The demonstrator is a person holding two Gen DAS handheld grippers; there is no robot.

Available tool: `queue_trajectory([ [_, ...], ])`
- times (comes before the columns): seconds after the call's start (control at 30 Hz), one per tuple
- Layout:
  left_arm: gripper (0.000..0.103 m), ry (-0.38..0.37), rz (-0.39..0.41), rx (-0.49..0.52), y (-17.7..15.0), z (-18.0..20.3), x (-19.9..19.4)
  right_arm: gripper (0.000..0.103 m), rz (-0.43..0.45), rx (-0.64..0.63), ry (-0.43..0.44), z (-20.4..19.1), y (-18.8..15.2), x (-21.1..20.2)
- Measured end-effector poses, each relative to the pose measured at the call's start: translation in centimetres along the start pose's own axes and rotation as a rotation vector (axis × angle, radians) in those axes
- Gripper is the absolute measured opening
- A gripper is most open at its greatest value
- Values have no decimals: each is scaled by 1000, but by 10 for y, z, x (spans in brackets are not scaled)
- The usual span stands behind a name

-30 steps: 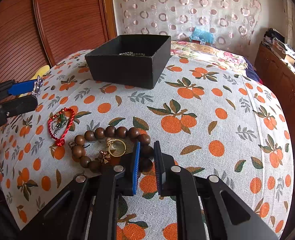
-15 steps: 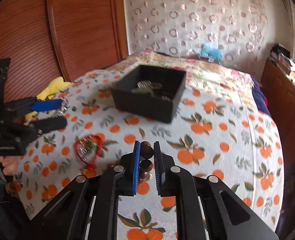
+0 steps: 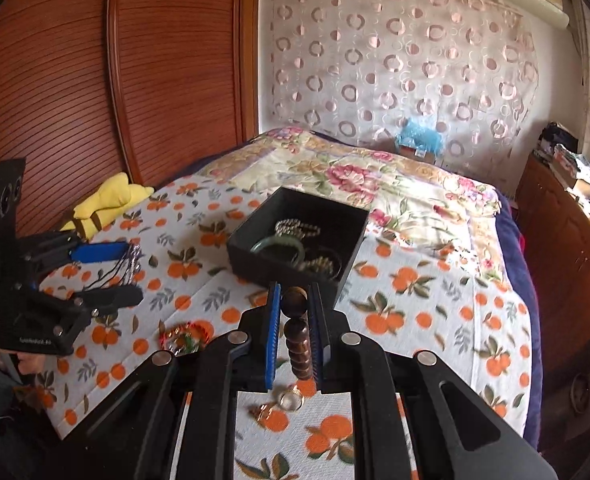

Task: Organize jewelry
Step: 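Carry the bead bracelet into the box with the right gripper while the left carries the hairpin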

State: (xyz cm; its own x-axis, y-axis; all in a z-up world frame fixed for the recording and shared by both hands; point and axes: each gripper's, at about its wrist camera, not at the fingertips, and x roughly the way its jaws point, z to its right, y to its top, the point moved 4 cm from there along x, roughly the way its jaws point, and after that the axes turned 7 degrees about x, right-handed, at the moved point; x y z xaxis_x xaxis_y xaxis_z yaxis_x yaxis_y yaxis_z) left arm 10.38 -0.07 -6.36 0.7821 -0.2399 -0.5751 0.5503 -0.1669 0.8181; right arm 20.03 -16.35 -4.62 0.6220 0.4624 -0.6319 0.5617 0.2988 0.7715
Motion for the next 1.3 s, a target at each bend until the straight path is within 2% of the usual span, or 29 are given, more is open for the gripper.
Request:
queue_trajectory([
  [0.2,59,10,-1,9,7,-4,5,15,11,-1,-29,7,25,12],
  [0.43,59,14,3,23,16,-7,12,15,65,18,-51,10,59,21],
  [0.7,59,22,-4,31,28,-12,25,15,59,26,-60,11,78,46],
  [0.83,59,31,-12,30,34,-16,33,15,30,28,-68,13,77,63],
  [1.0,59,35,-23,23,45,-21,44,15,-45,59,-33,21,66,86],
  [1.03,59,35,-24,24,47,-21,46,17,-47,66,-26,22,64,87],
  [1.07,59,37,-26,23,49,-21,48,24,-46,79,-15,24,62,87],
  [1.13,59,37,-28,26,55,-20,53,30,-36,98,-11,30,59,84],
  [1.3,59,40,-39,40,69,-13,70,30,-33,113,-29,48,45,73],
])
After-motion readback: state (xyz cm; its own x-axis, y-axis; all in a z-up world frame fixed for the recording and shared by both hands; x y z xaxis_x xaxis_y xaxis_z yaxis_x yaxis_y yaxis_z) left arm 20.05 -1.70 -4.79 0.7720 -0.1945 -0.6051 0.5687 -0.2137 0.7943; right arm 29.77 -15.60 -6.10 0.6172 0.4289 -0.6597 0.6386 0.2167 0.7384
